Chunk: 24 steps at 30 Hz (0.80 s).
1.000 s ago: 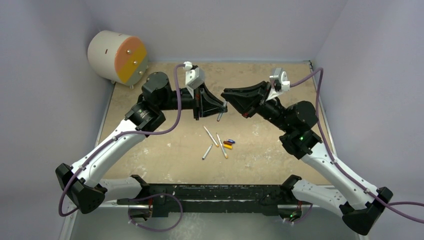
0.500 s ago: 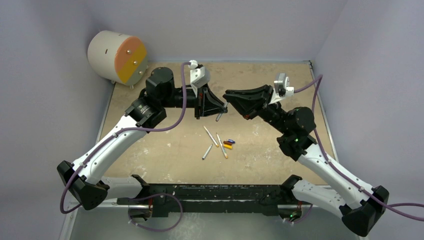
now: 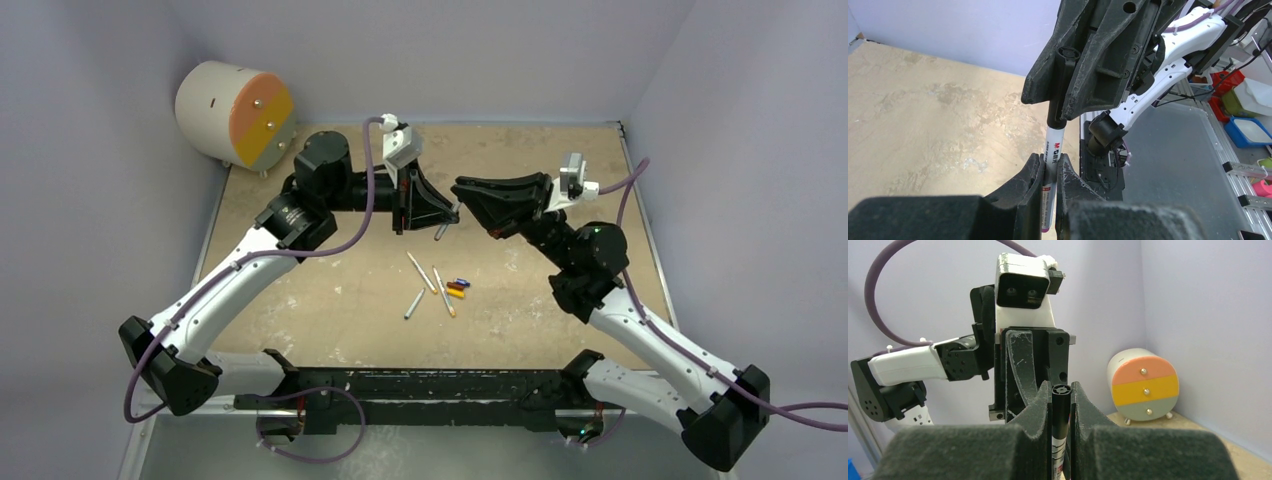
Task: Insert the pens into the pen caps
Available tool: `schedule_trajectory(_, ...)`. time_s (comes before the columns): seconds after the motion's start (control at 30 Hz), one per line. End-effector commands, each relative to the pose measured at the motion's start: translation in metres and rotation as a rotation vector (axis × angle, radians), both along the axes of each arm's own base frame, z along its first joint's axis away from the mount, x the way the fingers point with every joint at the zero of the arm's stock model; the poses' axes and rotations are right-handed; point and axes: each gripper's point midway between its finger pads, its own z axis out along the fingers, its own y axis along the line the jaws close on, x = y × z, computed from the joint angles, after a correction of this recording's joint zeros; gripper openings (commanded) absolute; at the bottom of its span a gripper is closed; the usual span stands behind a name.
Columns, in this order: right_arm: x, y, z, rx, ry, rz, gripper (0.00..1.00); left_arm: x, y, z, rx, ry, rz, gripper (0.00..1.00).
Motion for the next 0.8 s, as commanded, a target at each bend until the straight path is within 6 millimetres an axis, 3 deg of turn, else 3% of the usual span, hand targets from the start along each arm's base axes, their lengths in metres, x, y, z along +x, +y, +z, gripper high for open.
schedule_trajectory(0.0,-0.01,0.036,-0.116,-0.268,0.25,0.191,0.0,-0.016,0.018,0.139,-0.35,-0.339,0.035,0.0)
schedule_trajectory(0.07,-0.012,0.034,-0.112,-0.259,0.253,0.186,0.0,-0.017,0.014,0.131,-0.329,-0.319,0.002,0.0)
schedule_trajectory(0.27,-0.012,0.01,-0.059,-0.208,0.158,0.06,0.0,-0.029,0.005,0.076,-0.206,-0.191,-0.126,0.0)
schedule_trajectory(0.43,-0.011,-0.009,-0.034,-0.194,0.111,-0.042,0.44,-0.036,0.012,0.055,-0.172,-0.164,-0.122,0.0)
schedule_trajectory(0.5,-0.01,-0.015,-0.029,-0.19,0.104,-0.072,0.53,-0.035,0.013,0.048,-0.14,-0.162,-0.114,0.0)
schedule_trajectory(0.6,-0.011,-0.025,-0.024,-0.184,0.107,-0.118,0.54,-0.023,0.012,0.026,-0.071,-0.145,-0.061,0.0)
schedule_trajectory(0.67,-0.01,-0.038,-0.021,-0.176,0.122,-0.176,0.56,-0.006,0.013,0.001,-0.014,-0.109,0.026,0.0)
schedule_trajectory(0.77,-0.014,-0.072,-0.018,-0.141,0.143,-0.305,0.57,0.041,0.02,-0.054,0.099,-0.002,0.29,0.0)
